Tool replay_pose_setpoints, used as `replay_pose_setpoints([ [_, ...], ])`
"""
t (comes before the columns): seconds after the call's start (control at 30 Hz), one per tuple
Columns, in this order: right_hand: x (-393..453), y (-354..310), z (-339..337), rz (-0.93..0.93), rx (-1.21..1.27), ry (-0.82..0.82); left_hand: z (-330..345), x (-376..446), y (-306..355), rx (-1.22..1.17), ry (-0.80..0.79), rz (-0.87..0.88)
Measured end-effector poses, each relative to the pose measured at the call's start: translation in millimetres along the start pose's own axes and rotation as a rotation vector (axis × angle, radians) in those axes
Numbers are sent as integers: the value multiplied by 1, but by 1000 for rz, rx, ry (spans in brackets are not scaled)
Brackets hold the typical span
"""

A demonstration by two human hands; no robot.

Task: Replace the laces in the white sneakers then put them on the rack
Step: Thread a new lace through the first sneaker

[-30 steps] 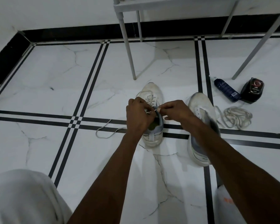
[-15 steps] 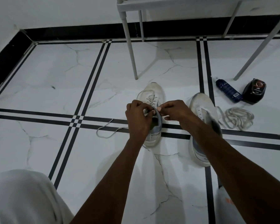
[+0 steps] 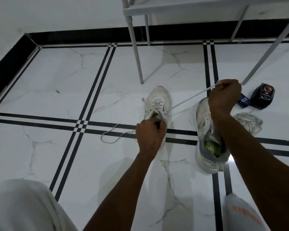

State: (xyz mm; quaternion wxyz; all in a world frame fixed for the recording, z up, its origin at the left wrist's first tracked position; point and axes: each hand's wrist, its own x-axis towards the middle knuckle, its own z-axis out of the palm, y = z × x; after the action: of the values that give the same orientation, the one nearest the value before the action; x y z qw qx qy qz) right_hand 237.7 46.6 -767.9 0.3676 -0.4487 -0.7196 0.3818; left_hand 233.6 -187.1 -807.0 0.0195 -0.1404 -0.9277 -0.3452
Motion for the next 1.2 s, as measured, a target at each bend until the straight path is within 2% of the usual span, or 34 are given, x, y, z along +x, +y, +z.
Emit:
replay_pose_setpoints([
  [0.07,-12,-3,5,-159,-12,-180,1,1,1,-20,0,-3],
  [0.2,-64,-7,27,-345,-191,-849,2,4,3,-26,6,5],
  [0.23,-72,-7,32,-354,-240,-957,3,4,2,-27,10,6],
  [0.27,-78,-7,34,-371,-266,-988,2,3,2,-27,15,5],
  [0.37,-63,-2,34,-383,-351,-839,4,5,-3,-20,14,-1],
  [0.43,-34,14,26,-315,-458,-643,3,5,-2,-24,7,-19],
  [0.5,-10,29,10,-206,-490,-377,4,6,-2,-25,10,-32],
  [0.57,-7,34,-1,-214,-467,-259,4,6,-3,-34,13,-41],
  [0.6,-13,32,1,-256,-424,-317,4,6,-3,-30,16,-45],
  [0.7,-44,17,23,-417,-285,-727,4,6,0,-14,28,-44],
  [0.77,-66,12,36,-488,-276,-876,4,5,1,-9,26,-42],
  [0.87,-73,17,35,-554,-454,-802,4,6,-1,-22,20,-35],
  [1.0,-63,20,20,-504,-763,-727,5,7,-1,-36,21,-55],
  [1.07,-67,16,19,-495,-686,-669,6,7,-1,-46,30,-48],
  [1.1,-70,12,19,-444,-548,-642,5,7,0,-61,44,-47],
  [1.17,-76,5,20,-360,-355,-607,2,9,0,-121,110,-81],
  [1.2,-78,0,23,-333,-348,-605,0,11,-2,-163,159,-107],
])
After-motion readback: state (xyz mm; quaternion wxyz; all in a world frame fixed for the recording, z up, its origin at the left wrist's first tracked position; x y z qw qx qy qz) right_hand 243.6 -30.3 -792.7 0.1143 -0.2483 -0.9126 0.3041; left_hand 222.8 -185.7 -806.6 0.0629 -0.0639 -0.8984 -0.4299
